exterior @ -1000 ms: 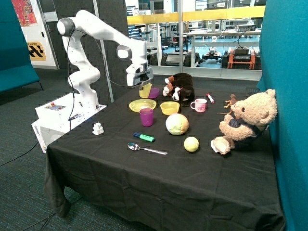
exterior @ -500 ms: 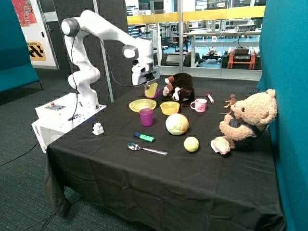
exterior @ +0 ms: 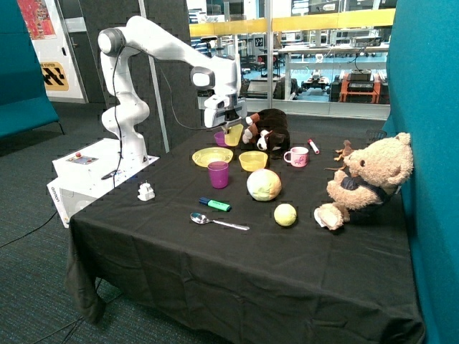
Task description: Match the cups with the appropriate bowls
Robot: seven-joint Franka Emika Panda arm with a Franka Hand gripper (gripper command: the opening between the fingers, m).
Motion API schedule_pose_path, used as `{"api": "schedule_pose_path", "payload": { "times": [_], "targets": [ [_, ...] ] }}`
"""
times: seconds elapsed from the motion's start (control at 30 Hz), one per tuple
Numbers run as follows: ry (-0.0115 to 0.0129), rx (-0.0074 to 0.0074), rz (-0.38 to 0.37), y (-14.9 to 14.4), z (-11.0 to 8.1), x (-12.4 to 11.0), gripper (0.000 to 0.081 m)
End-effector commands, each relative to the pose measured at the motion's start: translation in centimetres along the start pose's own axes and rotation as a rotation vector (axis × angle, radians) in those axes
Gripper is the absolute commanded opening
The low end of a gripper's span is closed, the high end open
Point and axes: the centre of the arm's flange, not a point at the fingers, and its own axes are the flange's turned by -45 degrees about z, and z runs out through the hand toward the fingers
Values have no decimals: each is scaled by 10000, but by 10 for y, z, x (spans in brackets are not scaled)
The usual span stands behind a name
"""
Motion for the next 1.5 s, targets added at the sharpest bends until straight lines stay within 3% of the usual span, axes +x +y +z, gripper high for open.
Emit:
{"api": "schedule_pose_path", "payload": {
  "times": [0.0, 0.33, 0.93, 1.47],
  "targets": [
    [11, -28, 625, 12, 2, 14, 0],
    [11, -28, 833, 18, 8, 23, 0],
    [10, -28, 187, -14, -4, 56, 0],
    [10, -28, -121, -33, 28, 84, 0]
  ]
}}
